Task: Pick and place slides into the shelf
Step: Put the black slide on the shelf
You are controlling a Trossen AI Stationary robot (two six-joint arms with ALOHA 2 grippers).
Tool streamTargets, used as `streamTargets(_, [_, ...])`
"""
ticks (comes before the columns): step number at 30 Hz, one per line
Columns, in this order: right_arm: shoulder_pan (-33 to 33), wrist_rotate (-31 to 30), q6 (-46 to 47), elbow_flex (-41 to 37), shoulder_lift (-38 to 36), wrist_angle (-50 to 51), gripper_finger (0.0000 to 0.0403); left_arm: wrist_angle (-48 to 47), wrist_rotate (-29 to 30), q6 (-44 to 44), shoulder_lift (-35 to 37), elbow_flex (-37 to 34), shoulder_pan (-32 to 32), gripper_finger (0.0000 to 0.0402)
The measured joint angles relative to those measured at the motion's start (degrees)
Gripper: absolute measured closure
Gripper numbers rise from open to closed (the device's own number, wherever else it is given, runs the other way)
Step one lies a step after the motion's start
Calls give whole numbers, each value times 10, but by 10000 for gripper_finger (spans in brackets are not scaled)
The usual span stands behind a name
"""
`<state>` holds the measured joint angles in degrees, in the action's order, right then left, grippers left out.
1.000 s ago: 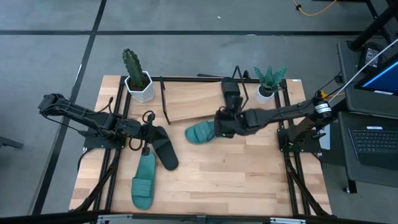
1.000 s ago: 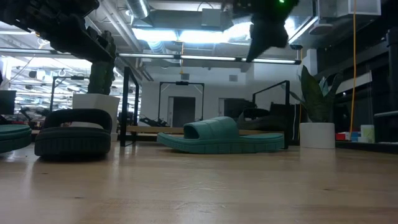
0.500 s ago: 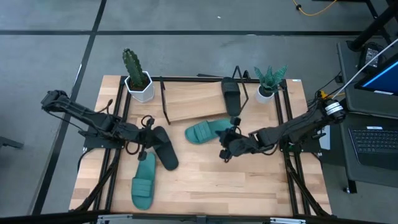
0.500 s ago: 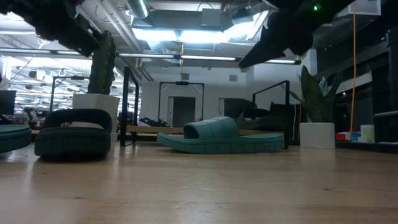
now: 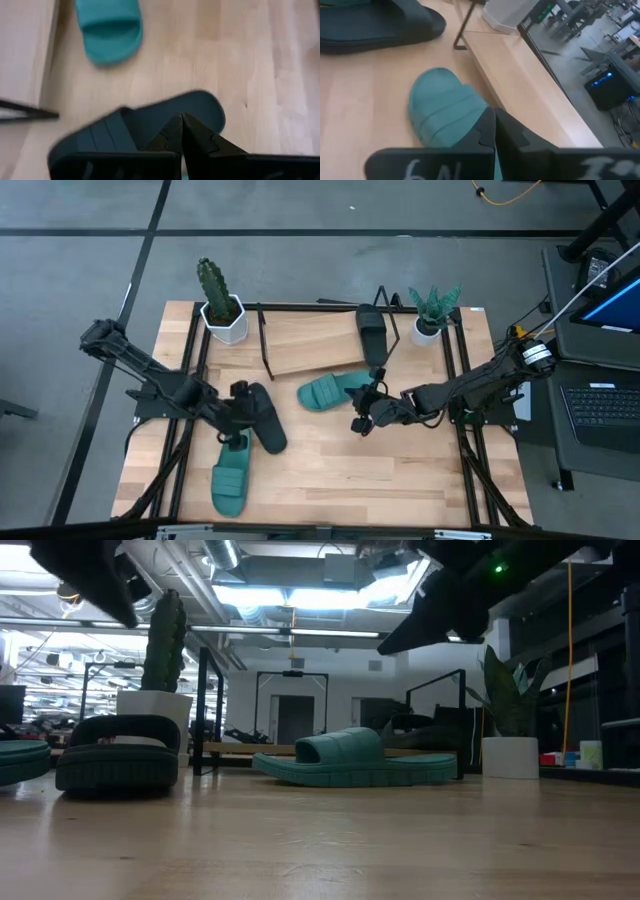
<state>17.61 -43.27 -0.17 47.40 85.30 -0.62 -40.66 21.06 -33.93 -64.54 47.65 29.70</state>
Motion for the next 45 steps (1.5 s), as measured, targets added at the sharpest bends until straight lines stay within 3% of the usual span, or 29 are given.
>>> streamTargets(6, [-30, 35, 0, -3, 0, -9, 400, -110, 33, -125, -98, 67, 48, 401])
streamTargets(13, [-79, 171, -102, -112, 1, -287, 401, -159, 76, -210, -166, 110, 76, 401])
streamTargets(16, [-94, 215, -122, -141, 1, -358, 401, -162, 81, -246, -184, 110, 73, 401])
streamTargets(23, [-110, 235, -121, -148, 1, -359, 401, -190, 63, -331, -233, 110, 70, 401])
streamTargets(34, [-110, 239, -121, -148, 1, -346, 400, -197, 44, -331, -255, 110, 72, 401])
streamTargets(45, [-110, 267, -120, -148, 1, -343, 400, -197, 74, -333, -255, 110, 54, 401])
